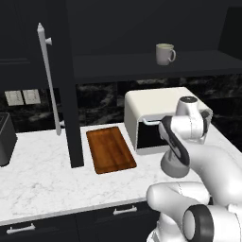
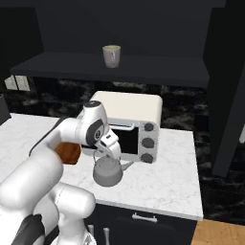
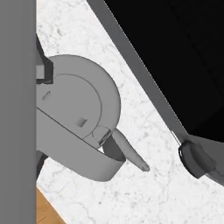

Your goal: Pick the kettle from the counter and place it on the tray. Then pick the mug from the cabinet and place it on the tray. Then close the cabinet doors.

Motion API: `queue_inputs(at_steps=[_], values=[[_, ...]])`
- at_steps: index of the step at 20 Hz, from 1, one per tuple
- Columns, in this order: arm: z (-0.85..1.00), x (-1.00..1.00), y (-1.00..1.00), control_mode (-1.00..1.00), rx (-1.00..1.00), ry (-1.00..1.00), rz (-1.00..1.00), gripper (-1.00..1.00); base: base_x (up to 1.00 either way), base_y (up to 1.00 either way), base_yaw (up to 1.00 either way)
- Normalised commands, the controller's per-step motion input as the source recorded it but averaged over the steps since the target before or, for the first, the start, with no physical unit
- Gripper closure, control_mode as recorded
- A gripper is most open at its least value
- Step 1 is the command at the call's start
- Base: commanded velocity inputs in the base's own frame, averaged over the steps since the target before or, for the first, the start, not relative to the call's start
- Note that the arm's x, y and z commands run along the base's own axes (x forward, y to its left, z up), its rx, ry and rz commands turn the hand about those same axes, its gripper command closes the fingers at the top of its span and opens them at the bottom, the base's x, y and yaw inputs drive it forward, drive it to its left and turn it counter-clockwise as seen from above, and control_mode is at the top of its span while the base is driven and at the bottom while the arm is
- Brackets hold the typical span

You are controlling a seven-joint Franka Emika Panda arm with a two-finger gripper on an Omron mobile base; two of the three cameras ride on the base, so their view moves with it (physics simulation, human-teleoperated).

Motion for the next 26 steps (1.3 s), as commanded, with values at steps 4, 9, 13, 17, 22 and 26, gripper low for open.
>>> queue_inputs(at_steps=[4,9,13,17,22,26], values=[[0.28,-0.49,0.00,-1.00,0.13,-0.08,-0.07,1.00,0.00,0.00,0.00],[0.52,-0.60,0.26,-1.00,0.04,-0.12,-0.02,1.00,0.00,0.00,0.00],[0.52,-0.45,0.64,-1.00,0.00,-0.12,0.00,1.00,0.00,0.00,0.00],[0.42,-0.22,0.76,-1.00,-0.03,-0.06,0.00,1.00,0.00,0.00,0.00],[0.32,-0.13,0.80,-1.00,-0.02,-0.03,0.00,1.00,0.00,0.00,0.00],[0.17,-0.04,0.91,-1.00,0.00,0.00,0.00,1.00,0.00,0.00,0.00]])
